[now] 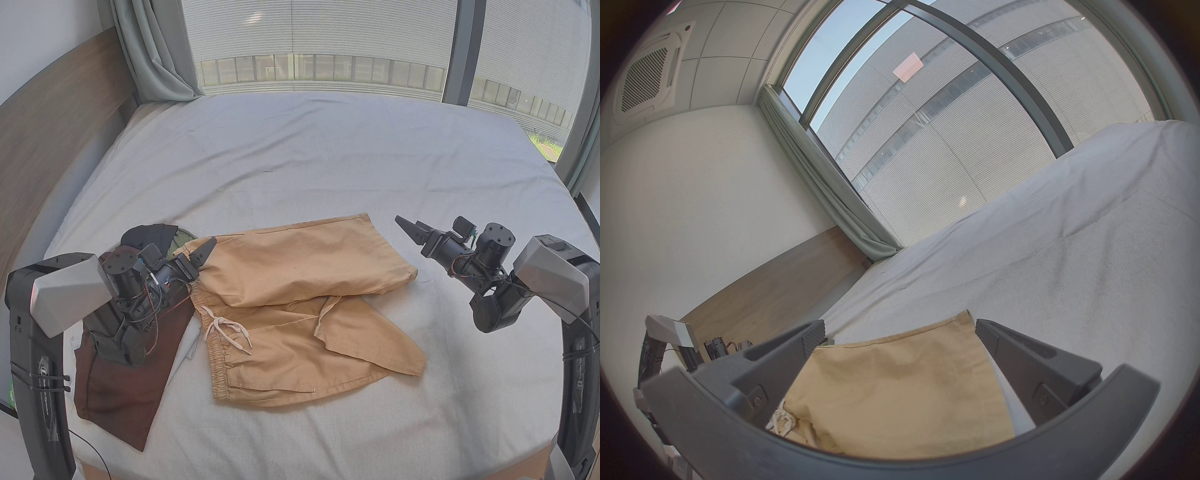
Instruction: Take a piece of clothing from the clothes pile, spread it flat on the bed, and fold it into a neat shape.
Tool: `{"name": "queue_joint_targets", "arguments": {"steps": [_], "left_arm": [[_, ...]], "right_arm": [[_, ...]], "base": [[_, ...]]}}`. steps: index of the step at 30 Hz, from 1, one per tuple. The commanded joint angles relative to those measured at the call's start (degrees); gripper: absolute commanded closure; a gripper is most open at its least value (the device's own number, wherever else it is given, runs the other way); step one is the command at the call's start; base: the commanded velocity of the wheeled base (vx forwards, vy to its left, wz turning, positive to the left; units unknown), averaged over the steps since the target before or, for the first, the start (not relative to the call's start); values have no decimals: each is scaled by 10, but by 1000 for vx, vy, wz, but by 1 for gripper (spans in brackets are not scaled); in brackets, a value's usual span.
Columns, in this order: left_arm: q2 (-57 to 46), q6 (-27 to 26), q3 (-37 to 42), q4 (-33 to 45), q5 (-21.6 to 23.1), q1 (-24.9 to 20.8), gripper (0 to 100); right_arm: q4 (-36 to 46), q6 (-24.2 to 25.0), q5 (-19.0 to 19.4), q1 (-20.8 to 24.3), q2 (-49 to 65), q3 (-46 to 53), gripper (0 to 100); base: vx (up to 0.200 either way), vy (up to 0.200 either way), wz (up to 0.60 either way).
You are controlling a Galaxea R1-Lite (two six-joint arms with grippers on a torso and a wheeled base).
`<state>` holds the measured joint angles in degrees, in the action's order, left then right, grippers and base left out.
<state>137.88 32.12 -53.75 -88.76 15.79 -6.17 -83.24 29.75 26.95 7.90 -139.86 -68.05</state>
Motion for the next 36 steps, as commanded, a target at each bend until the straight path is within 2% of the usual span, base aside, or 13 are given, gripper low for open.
{"name": "queue_joint_targets", "arguments": {"steps": [1,5,9,15,20,23,31,32,36], "left_arm": [[-66,-3,95,0,15,-1,0],[-143,-21,201,0,67,1,0],[-210,-30,273,0,95,5,0],[-263,-34,320,2,107,4,0],[-278,-69,351,2,110,1,0],[-271,-90,364,2,138,-2,0],[-210,-220,368,1,155,0,0],[-210,-252,372,1,157,5,0],[-213,-300,389,1,158,10,0]], "right_arm": [[-43,-7,1,12,51,94,0],[-50,-37,8,22,85,180,0],[-50,-76,35,39,113,254,0],[-50,-105,56,70,165,343,0],[-51,-108,70,88,199,400,0],[-51,-115,71,95,200,408,0],[-51,-168,71,97,163,404,0],[-51,-181,70,99,156,401,0],[-51,-203,66,116,153,395,0]], "base": [[0,0,0],[0,0,0],[0,0,0],[0,0,0],[0,0,0],[0,0,0],[0,0,0],[0,0,0],[0,0,0]]}}
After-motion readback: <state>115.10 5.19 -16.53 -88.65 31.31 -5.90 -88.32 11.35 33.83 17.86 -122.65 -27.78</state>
